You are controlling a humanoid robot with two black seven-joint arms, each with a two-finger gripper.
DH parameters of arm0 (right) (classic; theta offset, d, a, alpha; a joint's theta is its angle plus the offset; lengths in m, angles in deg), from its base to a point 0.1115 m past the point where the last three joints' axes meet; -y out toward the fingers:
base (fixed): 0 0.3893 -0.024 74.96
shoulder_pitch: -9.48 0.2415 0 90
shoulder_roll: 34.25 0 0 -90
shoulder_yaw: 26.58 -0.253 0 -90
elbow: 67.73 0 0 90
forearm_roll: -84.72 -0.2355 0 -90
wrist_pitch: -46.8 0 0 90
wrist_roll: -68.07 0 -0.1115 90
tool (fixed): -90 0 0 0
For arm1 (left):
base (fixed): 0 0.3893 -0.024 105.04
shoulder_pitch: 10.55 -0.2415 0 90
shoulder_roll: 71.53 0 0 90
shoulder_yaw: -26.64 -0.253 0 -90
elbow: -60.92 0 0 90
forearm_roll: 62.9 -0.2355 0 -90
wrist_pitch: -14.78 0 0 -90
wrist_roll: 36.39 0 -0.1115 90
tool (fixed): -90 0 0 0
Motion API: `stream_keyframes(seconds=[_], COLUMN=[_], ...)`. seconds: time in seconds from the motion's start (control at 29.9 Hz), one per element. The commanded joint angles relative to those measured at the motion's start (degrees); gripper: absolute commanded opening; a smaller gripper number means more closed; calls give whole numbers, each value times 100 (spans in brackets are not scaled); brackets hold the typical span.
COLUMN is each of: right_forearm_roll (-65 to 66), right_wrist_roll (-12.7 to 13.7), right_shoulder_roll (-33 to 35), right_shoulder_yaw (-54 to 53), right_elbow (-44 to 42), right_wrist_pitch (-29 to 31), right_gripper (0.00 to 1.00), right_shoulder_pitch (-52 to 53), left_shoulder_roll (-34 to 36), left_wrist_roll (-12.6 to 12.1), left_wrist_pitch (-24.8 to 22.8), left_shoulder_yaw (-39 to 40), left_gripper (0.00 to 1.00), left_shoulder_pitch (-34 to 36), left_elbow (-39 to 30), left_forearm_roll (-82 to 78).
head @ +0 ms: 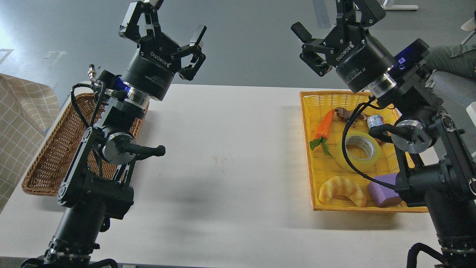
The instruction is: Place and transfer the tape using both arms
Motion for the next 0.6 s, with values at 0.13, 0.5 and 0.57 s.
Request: stream_keyframes(seconds=[0.13,0.5,0.57], right_forearm_roll=[-6,3,3], right_wrist_roll=[-99,-99,-99], right_shoulder_roll=[-39,32,23], right_shoulder_yaw=[-14,39,39], right_elbow=[35,18,18], right_wrist_pitch=[29,20,20], right_gripper=[100,100,100], right_shoulder_pitch=[-17,115,71], left_shoulder_roll=[43,-1,-1], left_wrist_roll=[-24,2,2], left_wrist_pitch=[-51,-60,-60], left_shoulder_yaw=[-10,-2,-2], left_gripper=[98,98,98], left_shoulder_pitch=[110,102,102], left_elbow=[49,233,234], left_forearm_roll=[-6,-24,-15])
